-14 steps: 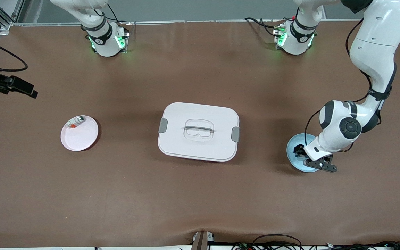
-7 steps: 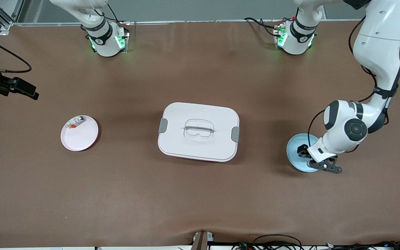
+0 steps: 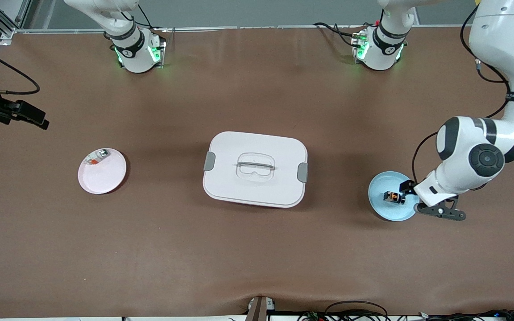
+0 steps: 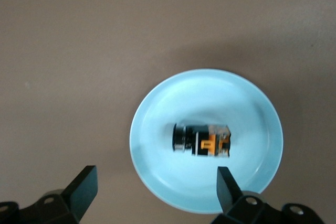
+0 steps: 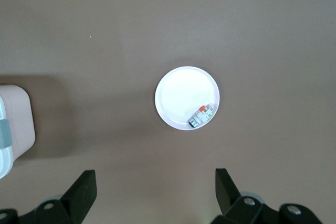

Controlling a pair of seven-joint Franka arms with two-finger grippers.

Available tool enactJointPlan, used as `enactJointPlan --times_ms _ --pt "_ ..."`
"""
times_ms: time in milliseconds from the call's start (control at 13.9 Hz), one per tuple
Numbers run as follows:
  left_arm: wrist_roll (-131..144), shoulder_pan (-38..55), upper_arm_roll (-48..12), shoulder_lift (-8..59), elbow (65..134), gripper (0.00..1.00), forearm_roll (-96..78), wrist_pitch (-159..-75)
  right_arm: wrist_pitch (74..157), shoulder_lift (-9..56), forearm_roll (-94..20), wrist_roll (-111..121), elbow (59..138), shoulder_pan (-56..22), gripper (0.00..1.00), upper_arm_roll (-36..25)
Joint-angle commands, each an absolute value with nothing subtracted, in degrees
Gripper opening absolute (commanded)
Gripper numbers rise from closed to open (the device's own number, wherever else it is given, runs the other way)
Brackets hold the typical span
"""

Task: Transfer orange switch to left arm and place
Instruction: 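Open the left gripper and lift it away from the dish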

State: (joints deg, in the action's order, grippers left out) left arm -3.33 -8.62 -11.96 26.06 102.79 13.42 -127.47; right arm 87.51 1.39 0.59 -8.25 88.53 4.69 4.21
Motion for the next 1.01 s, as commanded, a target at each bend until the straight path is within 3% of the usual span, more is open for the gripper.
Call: enactJointPlan --times_ms 0,650,938 --pt "-3.43 -9.75 -12.66 21.55 103.71 1.00 14.33 -122.19 89.12 -0.18 0.44 -8.44 90.44 4.92 1.00 4.22" --pt "-2.99 -13.01 -13.01 13.37 102.48 1.00 3.09 -121.55 89.47 -0.26 -0.44 -8.35 90.61 4.92 1.00 4.22" --pt "-2.55 -13.18 -12.83 9.68 102.48 1.00 1.85 -121.47 90.87 -2.54 -0.44 -8.35 94.12 4.92 1.00 4.22"
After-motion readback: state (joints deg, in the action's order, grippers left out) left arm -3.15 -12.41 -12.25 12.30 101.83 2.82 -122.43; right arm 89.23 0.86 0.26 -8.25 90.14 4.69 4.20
